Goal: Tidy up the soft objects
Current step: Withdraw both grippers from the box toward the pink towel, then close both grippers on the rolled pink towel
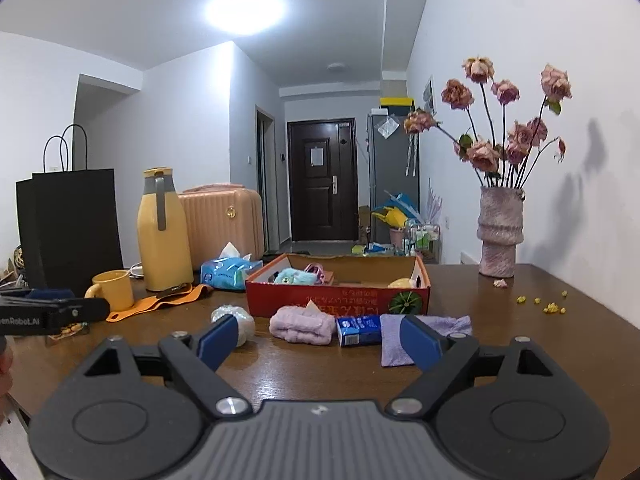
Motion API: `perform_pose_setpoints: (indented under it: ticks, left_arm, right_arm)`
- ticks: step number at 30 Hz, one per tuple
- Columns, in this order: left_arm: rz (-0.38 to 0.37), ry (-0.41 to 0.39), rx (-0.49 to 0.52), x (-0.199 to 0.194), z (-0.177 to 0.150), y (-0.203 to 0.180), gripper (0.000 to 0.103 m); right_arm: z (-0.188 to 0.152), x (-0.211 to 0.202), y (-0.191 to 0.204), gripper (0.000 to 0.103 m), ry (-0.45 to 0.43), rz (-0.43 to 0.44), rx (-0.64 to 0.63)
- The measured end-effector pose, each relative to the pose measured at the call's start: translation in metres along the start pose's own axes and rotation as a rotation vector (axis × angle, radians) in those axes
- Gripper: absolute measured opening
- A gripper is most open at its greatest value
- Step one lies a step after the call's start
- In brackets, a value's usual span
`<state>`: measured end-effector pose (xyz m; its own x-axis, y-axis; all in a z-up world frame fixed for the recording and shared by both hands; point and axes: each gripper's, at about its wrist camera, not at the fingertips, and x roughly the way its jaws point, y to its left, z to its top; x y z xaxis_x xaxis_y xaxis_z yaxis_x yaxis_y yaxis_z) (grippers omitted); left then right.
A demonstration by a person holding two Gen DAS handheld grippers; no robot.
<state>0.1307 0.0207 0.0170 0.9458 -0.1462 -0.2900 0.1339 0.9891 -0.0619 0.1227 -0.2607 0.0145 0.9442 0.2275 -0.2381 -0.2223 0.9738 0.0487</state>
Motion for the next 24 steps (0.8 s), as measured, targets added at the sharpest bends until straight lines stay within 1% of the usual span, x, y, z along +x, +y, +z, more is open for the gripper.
perform_pose_setpoints:
  ticks: [3, 4, 6, 10, 12, 14, 16, 17, 18, 20, 22, 24]
  left_arm:
    - [-0.005, 0.029, -0.010, 0.014, -0.002, 0.001, 0.085]
    - [-0.010, 0.038, -0.013, 0.022, -0.001, 0.000, 0.085]
    - [-0.026, 0.057, -0.014, 0.038, 0.002, -0.003, 0.085]
    - [-0.093, 0.079, -0.019, 0.080, 0.013, -0.014, 0.081]
    - [-0.136, 0.101, -0.024, 0.111, 0.022, -0.021, 0.073]
    - [-0.153, 0.123, -0.029, 0.142, 0.031, -0.027, 0.067]
    - [-0.171, 0.151, -0.037, 0.177, 0.039, -0.031, 0.064]
    - [-0.173, 0.172, -0.045, 0.195, 0.042, -0.033, 0.060]
    - [-0.168, 0.201, -0.053, 0.213, 0.044, -0.032, 0.054]
    - [-0.157, 0.281, -0.069, 0.253, 0.045, -0.030, 0.046]
    - [-0.135, 0.341, -0.102, 0.285, 0.042, -0.025, 0.045]
    - [-0.082, 0.374, -0.129, 0.308, 0.036, -0.019, 0.046]
  right_arm:
    - [-0.001, 0.015, -0.006, 0.086, 0.022, -0.001, 0.017]
    - [-0.002, 0.022, -0.009, 0.083, 0.033, 0.000, 0.027]
    - [-0.002, 0.038, -0.016, 0.080, 0.060, -0.001, 0.050]
    - [0.002, 0.077, -0.029, 0.065, 0.123, 0.015, 0.089]
    - [0.006, 0.104, -0.034, 0.061, 0.149, 0.039, 0.110]
    - [0.009, 0.130, -0.037, 0.052, 0.165, 0.054, 0.114]
    - [0.014, 0.158, -0.039, 0.048, 0.176, 0.070, 0.112]
    - [0.016, 0.172, -0.040, 0.047, 0.181, 0.076, 0.115]
    - [0.018, 0.186, -0.041, 0.046, 0.191, 0.081, 0.118]
    - [0.020, 0.219, -0.042, 0.041, 0.223, 0.101, 0.128]
    - [0.018, 0.251, -0.042, 0.039, 0.271, 0.118, 0.143]
    - [0.013, 0.278, -0.037, 0.038, 0.315, 0.109, 0.125]
